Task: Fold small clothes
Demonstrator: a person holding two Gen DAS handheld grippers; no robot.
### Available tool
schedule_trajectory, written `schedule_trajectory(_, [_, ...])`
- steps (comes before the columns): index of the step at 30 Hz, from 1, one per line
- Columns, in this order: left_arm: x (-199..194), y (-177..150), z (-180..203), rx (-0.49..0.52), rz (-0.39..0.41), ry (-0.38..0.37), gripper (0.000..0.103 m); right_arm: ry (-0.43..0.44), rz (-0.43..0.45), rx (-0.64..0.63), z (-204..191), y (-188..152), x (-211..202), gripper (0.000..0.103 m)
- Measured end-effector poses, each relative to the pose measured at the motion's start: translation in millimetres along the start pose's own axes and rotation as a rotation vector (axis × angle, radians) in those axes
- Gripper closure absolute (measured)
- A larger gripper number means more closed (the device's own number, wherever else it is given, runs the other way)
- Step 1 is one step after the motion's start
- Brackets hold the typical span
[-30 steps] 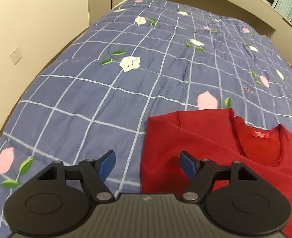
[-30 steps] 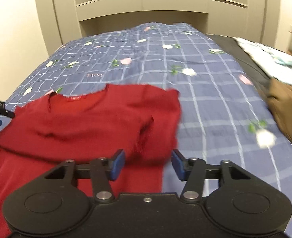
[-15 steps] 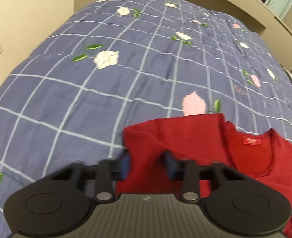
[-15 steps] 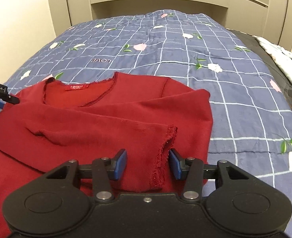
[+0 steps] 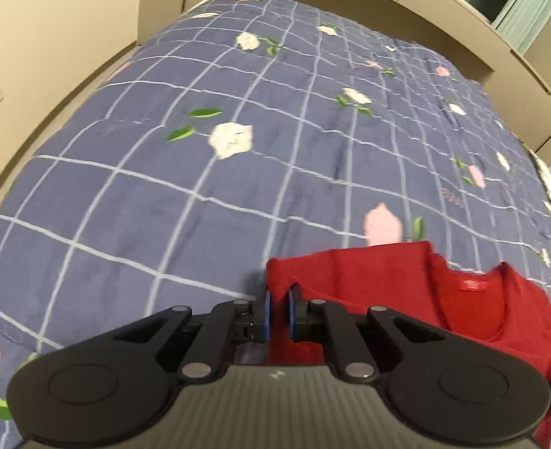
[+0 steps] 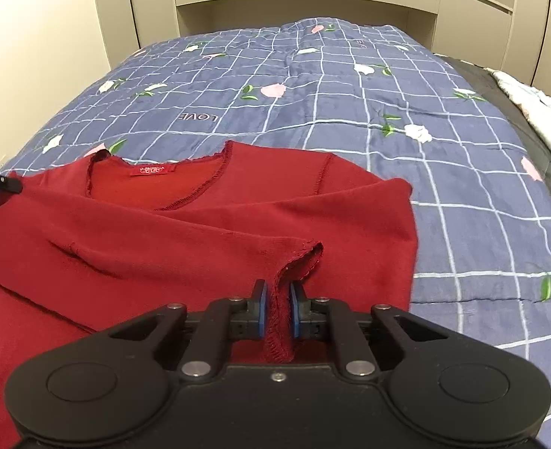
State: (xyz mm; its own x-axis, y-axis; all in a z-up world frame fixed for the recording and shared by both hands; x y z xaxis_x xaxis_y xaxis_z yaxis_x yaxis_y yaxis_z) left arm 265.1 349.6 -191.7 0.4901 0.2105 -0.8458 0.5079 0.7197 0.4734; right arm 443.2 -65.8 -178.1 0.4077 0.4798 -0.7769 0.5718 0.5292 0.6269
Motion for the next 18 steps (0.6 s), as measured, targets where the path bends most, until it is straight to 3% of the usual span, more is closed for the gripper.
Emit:
schedule_trajectory(2, [1.0,-1.3,2.7,0.025,0.006,-0.002,0.089,-0.004,0.0,-0.01,-3.4,0.0,1.0,0.088])
schedule_trajectory(4, [-0.5,-1.7,2.8,0.002,-0.003,0.003,0.073,-0.011,-0.005,-0.018,-4.4,-0.2,2.7,0.087])
schedule_trajectory(7, [-16.2,-6.8,-0.5,-0.055,0.027,-0.004,0.027,-0.031,0.004,-0.022,-2.9,1.4,-1.1,0.078])
schedule_trajectory(8, [-23.6,-11.1,-0.9,-0.053,0.045,-0.003,0.024,-0.041,0.016,-0.024,-2.5,1.9,-4.3,0.072])
schedule_trajectory(11, [-37.6,-33.9,1.8,-0.016,0.027,-0.029,0.024,-0.047,0.019,-0.029,-0.9,-0.2,-8.4,0.069])
schedule_trajectory(15, [-35.1,-72.9,3.0,0.113,-0.042,0.088,0.03,-0.083,-0.003,-0.037,6.0,-9.7,-5.7,0.066])
schedule_trajectory(18, [-38.0,-88.7,-9.8,0.027,-0.015,0.109,0.029,-0.104,0.006,-0.043,9.7,-11.5,-8.1,0.066])
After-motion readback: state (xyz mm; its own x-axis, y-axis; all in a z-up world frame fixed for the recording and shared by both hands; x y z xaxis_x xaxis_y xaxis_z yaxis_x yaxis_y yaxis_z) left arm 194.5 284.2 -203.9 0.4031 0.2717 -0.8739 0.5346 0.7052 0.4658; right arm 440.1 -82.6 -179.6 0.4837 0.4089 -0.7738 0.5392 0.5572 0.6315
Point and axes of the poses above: each gripper's, at about its wrist camera, not at the fingertips, and x roughly the way its jaws point, z to its right, y to its top, the point moved 3 cm from there along x, roughly the way its jaws point
